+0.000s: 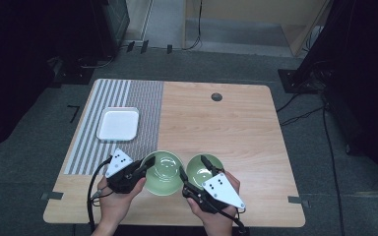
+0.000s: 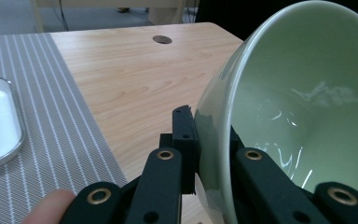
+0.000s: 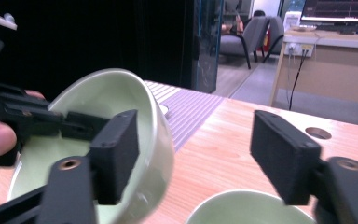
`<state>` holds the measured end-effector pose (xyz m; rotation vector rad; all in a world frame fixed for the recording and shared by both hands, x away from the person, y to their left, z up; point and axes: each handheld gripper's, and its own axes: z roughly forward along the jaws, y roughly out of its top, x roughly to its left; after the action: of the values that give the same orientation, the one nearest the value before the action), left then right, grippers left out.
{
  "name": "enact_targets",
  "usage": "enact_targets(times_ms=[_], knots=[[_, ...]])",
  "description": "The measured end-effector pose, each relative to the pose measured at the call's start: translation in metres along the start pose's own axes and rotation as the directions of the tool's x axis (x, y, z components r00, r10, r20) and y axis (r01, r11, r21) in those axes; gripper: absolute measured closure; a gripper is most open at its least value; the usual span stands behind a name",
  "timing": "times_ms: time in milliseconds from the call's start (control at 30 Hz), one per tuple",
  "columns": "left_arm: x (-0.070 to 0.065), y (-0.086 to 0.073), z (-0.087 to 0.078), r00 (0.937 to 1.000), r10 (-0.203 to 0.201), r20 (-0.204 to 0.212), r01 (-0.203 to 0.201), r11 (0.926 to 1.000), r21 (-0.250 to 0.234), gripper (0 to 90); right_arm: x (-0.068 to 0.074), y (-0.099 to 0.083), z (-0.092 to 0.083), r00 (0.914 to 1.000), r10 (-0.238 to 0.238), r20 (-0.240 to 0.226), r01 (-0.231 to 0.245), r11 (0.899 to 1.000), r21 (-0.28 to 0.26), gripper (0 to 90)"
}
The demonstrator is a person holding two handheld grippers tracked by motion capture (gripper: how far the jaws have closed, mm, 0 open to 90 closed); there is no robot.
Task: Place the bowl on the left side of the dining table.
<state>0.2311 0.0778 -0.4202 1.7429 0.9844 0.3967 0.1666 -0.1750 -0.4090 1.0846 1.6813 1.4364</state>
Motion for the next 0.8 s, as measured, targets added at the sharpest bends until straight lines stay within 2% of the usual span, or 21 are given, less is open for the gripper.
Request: enact_targets(times_ms=[67, 133, 200, 300, 467, 533, 800], knots=[[0.005, 0.001, -0.002, 0.9999, -0.01, -0.006, 0.01, 0.9999, -0.005, 84.6, -0.003, 0.001, 0.0, 0.9992, 0.023, -0.032, -0.023, 1.0, 0.014, 23.2], [0.009, 0.002, -0.004, 0.9997, -0.02, -0.014, 0.02, 0.9997, -0.013, 84.6, -0.005, 0.001, 0.0, 0.9986, 0.029, -0.044, -0.028, 0.999, 0.027, 18.2], [0.014, 0.003, -0.006, 0.9993, -0.027, -0.025, 0.026, 0.9995, -0.019, 84.6, -0.007, 0.001, 0.0, 0.9981, 0.04, -0.046, -0.039, 0.999, 0.033, 17.4], [0.022, 0.004, -0.01, 0.9983, -0.043, -0.038, 0.042, 0.9986, -0.031, 84.6, -0.011, 0.001, 0.001, 0.999, 0.035, -0.027, -0.033, 0.998, 0.044, 16.9], [0.036, 0.005, -0.017, 0.9955, -0.065, -0.069, 0.062, 0.9968, -0.051, 84.6, -0.023, 0.0, 0.0, 0.9982, 0.057, -0.018, -0.056, 0.997, 0.056, 15.8], [0.041, 0.006, -0.02, 0.994, -0.078, -0.077, 0.073, 0.9956, -0.059, 84.7, -0.028, 0.0, 0.0, 0.9982, 0.061, -0.001, -0.06, 0.996, 0.061, 15.6], [0.059, 0.009, -0.031, 0.9875, -0.109, -0.114, 0.099, 0.9909, -0.092, 84.7, -0.061, -0.007, -0.002, 0.9944, 0.083, 0.065, -0.089, 0.992, 0.086, 15.0]])
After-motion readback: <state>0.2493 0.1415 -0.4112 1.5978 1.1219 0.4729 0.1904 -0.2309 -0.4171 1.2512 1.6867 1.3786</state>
